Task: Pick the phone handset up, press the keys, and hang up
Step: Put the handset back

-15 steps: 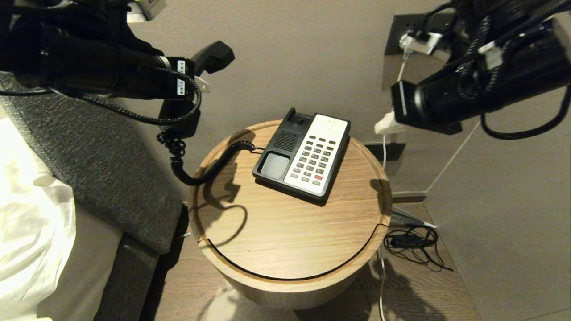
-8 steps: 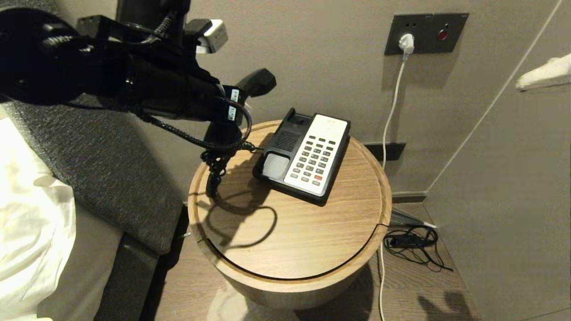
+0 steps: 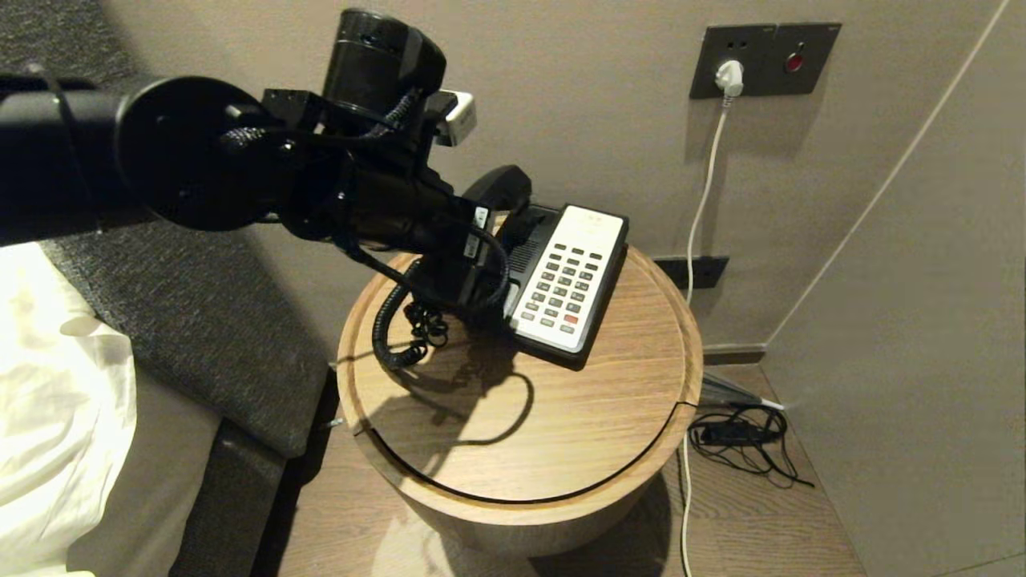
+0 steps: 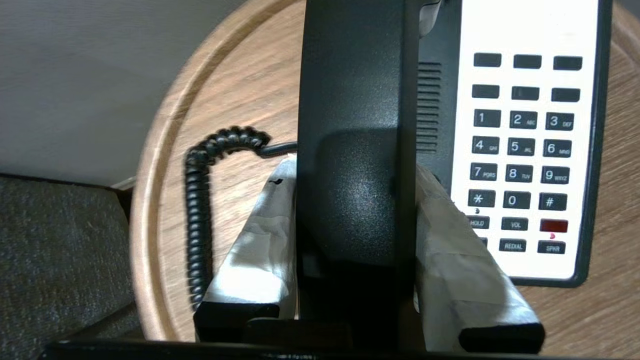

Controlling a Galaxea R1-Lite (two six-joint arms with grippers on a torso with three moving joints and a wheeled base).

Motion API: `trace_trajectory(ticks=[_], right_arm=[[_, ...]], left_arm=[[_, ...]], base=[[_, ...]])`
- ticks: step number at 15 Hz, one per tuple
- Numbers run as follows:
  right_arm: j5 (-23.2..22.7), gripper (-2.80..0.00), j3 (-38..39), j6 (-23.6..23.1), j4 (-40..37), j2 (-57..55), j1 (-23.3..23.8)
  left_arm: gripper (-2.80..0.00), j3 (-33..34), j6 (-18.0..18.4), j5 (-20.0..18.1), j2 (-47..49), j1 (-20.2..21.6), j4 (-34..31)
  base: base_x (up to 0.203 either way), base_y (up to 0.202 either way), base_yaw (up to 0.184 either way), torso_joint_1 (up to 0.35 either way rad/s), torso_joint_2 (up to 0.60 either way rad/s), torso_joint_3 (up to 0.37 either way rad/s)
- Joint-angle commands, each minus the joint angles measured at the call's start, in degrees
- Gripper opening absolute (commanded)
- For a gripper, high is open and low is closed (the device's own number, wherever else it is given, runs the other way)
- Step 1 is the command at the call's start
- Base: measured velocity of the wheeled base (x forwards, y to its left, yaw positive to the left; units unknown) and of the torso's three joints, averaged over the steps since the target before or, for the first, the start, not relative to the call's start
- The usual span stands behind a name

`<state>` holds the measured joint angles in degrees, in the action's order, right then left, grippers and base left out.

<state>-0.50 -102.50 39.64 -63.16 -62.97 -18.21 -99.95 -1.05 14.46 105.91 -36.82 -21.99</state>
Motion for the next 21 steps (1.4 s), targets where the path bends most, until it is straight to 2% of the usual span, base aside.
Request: trace_trajectory(ticks=[1, 4, 8, 21], right_arm=[[-0.34, -2.8, 2.9, 0.18, 0.19, 3.87, -0.06], [-0.73, -2.8, 3.83, 0.08, 0.27, 4.6, -0.07], [-0.82, -2.8, 7.4, 0.08, 1.81, 5.84, -0.07], [-2.4, -2.8, 9.08, 0.08, 2.07, 6.01, -0.07]], left_arm=[[-2.8, -1.39, -0.16, 0.28, 2.01, -0.82, 0.2], [-2.8, -4.81, -0.67, 1.45, 4.69, -2.12, 0.66], [-2.8, -5.87, -0.8, 1.71, 6.58, -3.08, 0.66], [-2.8, -9.03, -0.89, 4.26, 10.55, -2.82, 0.46]], base=[[0.0, 0.0, 0.0, 0.0, 0.0, 0.0], [0.0, 0.0, 0.0, 0.0, 0.0, 0.0], [0.0, 0.0, 0.0, 0.0, 0.0, 0.0], [0.0, 0.0, 0.0, 0.0, 0.0, 0.0]])
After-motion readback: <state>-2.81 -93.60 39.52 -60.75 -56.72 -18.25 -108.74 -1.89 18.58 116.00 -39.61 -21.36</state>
